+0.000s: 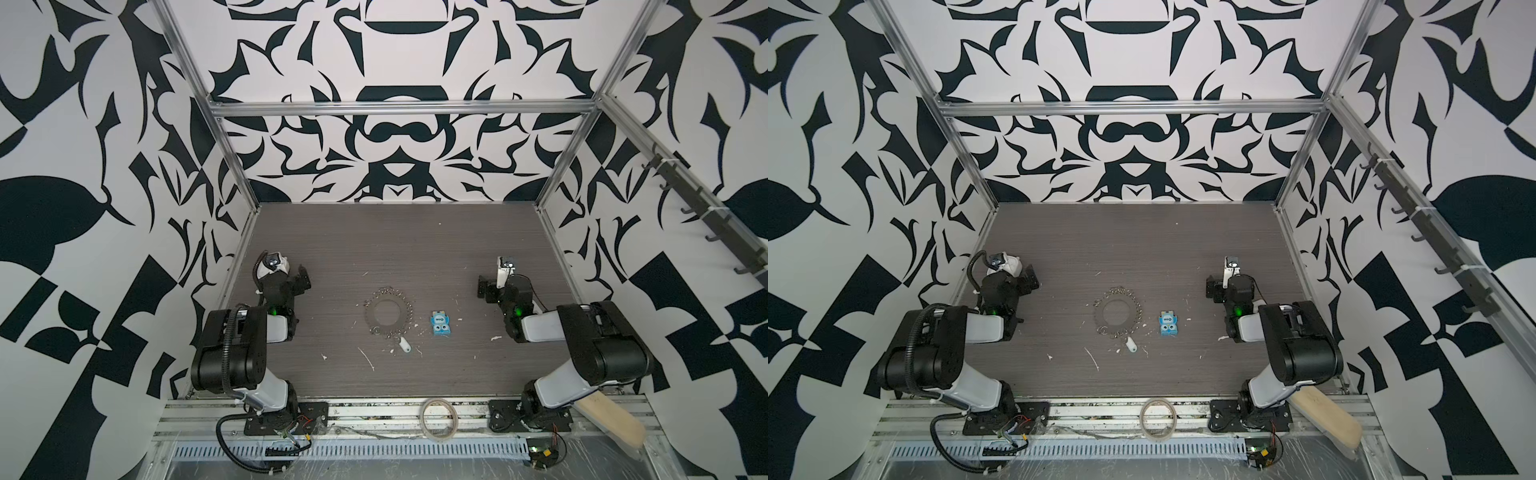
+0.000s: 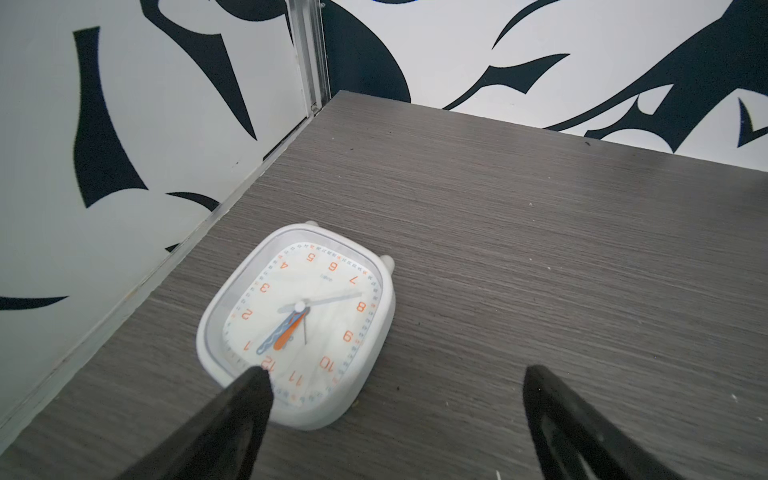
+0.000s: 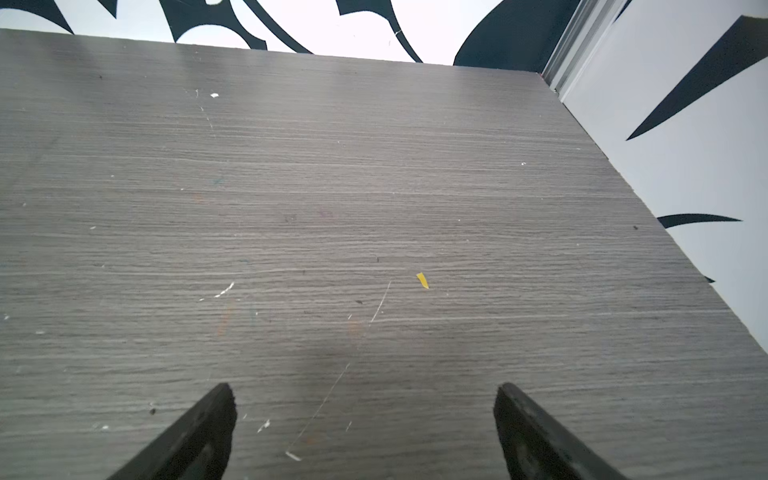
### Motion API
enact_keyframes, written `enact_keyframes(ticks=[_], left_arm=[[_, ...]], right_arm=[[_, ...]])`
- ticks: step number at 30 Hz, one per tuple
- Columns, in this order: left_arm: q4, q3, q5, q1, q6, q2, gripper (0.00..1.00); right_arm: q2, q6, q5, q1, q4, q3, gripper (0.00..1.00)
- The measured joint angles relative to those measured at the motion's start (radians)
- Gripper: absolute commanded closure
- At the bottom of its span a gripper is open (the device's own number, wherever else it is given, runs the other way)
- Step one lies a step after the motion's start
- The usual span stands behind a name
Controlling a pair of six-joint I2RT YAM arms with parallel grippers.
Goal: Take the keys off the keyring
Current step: 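Move both grippers from rest toward the steel ring plate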
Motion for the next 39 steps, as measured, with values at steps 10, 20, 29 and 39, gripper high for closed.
enact_keyframes(ticks=[10,20,29,39], left_arm=[[0.000,0.000,0.000,0.000,0.000,0.000,0.01],[0.000,0.000,0.000,0.000,0.000,0.000,0.01],[0.005,-0.016,0.018,-0.001,0.004,-0.019,0.01],[-0.367,0.090,0.029,-0.053,-0.011,-0.438,0.01]], right_arm=[[0.000,0.000,-0.001,0.000,-0.001,0.000,0.00],[0.000,-0.002,-0.003,0.000,0.000,0.000,0.00],[-0.028,-0.008,-0.015,0.000,-0.008,-0.006,0.06],[-0.518,0.005,0.052,0.055,-0.434,0.126,0.07]])
